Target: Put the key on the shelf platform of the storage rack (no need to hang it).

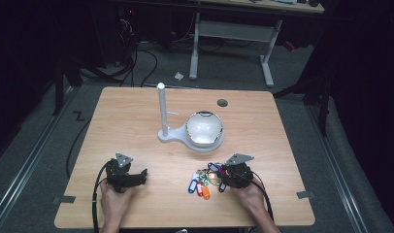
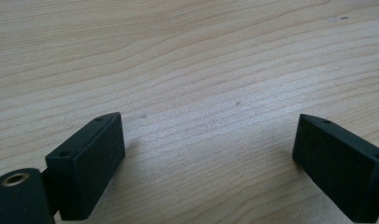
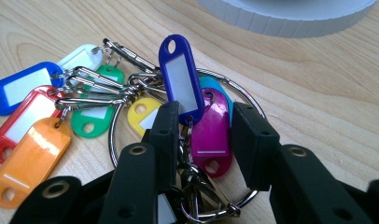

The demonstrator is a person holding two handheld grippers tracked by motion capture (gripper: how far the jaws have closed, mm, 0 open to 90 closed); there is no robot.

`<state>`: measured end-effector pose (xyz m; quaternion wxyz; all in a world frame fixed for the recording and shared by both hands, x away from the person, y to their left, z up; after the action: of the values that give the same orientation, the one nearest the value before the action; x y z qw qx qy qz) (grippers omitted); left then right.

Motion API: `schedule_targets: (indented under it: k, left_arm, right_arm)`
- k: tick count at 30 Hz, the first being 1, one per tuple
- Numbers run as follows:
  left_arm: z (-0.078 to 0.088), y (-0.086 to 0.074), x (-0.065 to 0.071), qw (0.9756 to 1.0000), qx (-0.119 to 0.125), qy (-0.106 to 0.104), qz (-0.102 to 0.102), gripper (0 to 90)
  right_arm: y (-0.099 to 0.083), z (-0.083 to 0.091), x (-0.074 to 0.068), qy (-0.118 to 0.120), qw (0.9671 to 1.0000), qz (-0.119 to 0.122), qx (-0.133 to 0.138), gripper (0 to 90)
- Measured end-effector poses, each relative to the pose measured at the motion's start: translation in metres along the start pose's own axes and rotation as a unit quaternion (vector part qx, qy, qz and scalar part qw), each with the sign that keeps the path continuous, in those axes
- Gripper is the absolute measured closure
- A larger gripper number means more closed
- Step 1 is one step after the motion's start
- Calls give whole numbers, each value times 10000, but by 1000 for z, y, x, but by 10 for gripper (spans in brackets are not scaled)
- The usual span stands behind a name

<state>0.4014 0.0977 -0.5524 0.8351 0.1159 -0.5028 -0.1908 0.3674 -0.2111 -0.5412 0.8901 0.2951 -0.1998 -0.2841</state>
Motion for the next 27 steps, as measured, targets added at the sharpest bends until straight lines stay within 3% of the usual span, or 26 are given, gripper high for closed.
schedule_targets:
  k: [4, 11, 13, 14, 15, 27]
  left_arm:
    - [0, 0, 0, 10000, 2, 1, 0, 95]
    - [0, 0, 0, 10000, 5, 0, -4, 95]
    - [0, 0, 0, 10000, 6, 3, 3, 95]
    - [0, 0, 0, 10000, 5, 1, -3, 95]
    - [0, 0, 0, 10000, 9, 5, 7, 96]
    - [0, 0, 0, 10000, 7, 2, 1, 96]
  right_arm:
    - [0, 0, 1, 47, 10000, -72, 24, 634]
    - [0, 2, 1, -4, 10000, 29, 22, 641]
    - [1, 4, 1, -19, 10000, 37, 25, 653]
    - [1, 5, 2, -20, 10000, 49, 59, 756]
    - [2, 7, 2, -104, 9997, 86, 186, 782]
    - [3, 11, 3, -142, 9996, 210, 132, 801]
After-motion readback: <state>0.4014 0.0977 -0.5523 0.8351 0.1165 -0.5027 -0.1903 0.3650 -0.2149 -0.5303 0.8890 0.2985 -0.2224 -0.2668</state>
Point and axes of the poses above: each handheld gripper's, and its own axes: z roughly backward along the jaws, y roughly out of its top, x roughly to its right, the point moved 3 cm from there along -z, roughly forward along the jaws, and after that the axes turned 15 degrees about z, right-handed, at the moved point
